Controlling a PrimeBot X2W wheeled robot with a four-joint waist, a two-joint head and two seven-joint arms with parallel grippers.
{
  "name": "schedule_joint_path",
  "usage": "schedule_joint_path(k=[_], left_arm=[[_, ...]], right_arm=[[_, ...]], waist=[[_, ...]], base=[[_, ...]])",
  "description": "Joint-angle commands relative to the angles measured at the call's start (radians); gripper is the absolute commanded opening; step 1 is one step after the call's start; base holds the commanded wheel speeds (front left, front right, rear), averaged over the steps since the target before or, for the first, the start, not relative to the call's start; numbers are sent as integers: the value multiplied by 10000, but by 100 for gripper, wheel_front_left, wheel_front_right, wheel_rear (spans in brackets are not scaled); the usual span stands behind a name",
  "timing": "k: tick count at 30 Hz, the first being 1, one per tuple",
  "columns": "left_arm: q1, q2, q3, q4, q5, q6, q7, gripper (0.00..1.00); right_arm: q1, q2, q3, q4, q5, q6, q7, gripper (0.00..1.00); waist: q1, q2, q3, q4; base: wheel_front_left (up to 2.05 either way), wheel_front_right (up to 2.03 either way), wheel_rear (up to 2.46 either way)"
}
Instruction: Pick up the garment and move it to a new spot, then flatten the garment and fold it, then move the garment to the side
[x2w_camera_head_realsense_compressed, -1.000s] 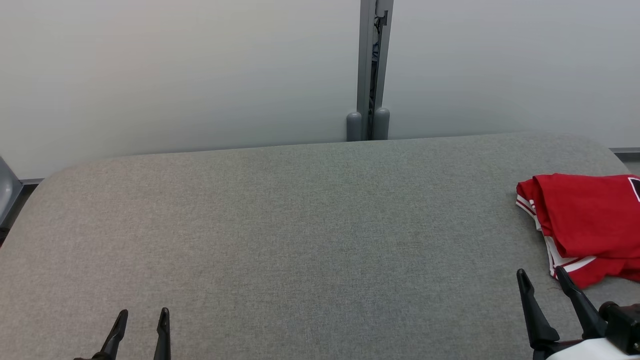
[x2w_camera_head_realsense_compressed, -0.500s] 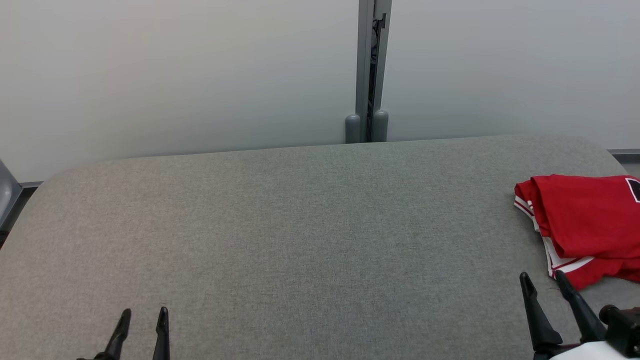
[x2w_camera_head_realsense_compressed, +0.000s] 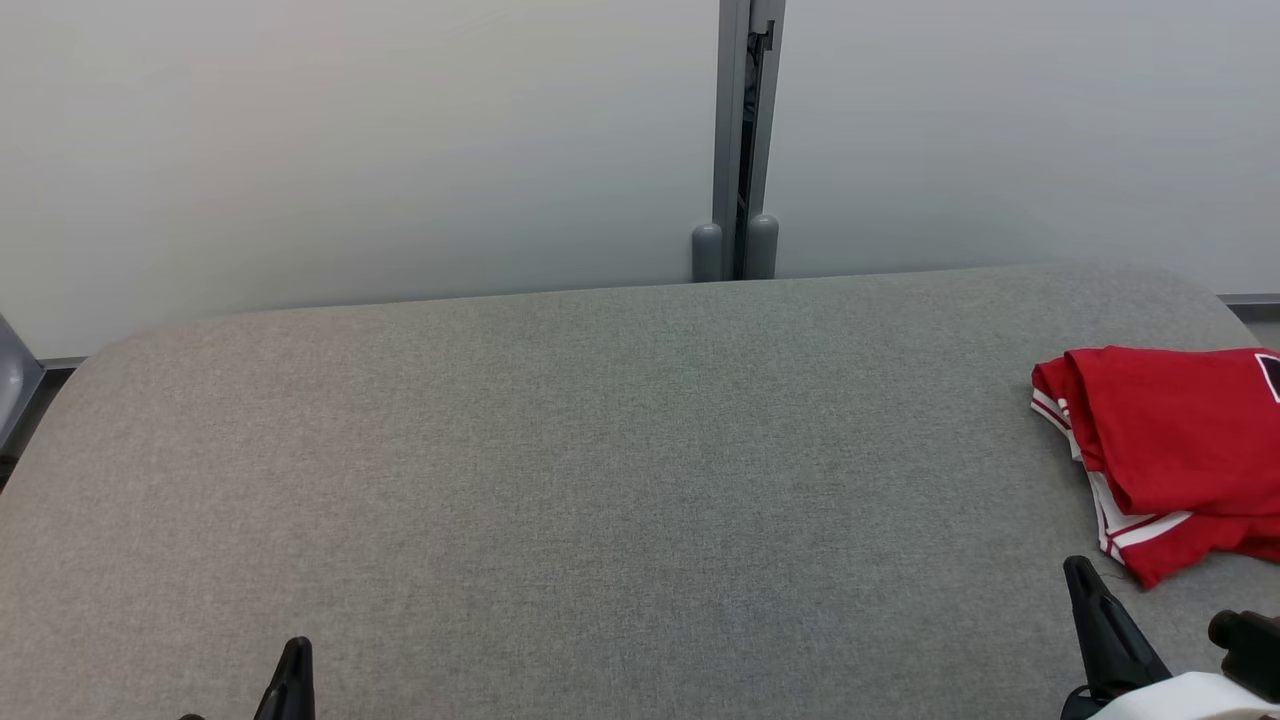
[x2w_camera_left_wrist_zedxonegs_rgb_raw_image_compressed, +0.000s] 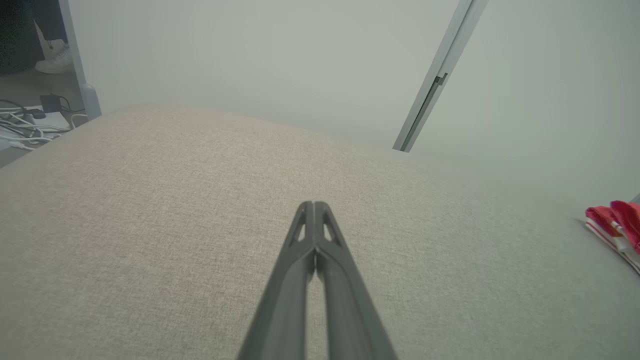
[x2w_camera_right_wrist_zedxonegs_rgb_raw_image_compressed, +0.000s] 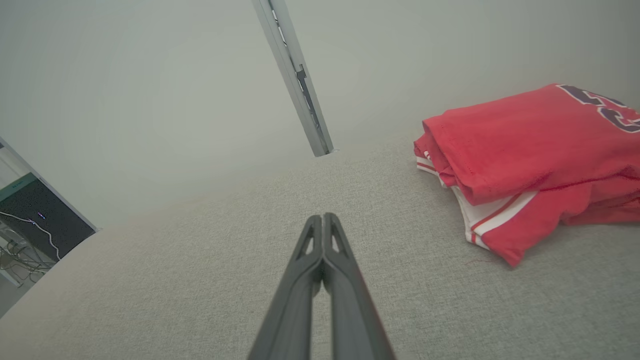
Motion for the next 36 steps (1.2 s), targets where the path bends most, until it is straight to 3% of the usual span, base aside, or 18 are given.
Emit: schedule_joint_path(k=[1, 36], left_arm=[[-379, 70, 148, -126, -301, -98, 22, 0], [-1295, -682, 1109, 247, -4616, -1238, 650, 0]], right_arm=[[-325, -81, -103, -65, 340, 0, 72, 0], [-1663, 57, -511, 1051, 5033, 1, 1144, 0]], waist=[[0, -1, 6, 2], [0, -1, 217, 64]], base=[[0, 0, 0], [0, 0, 0]])
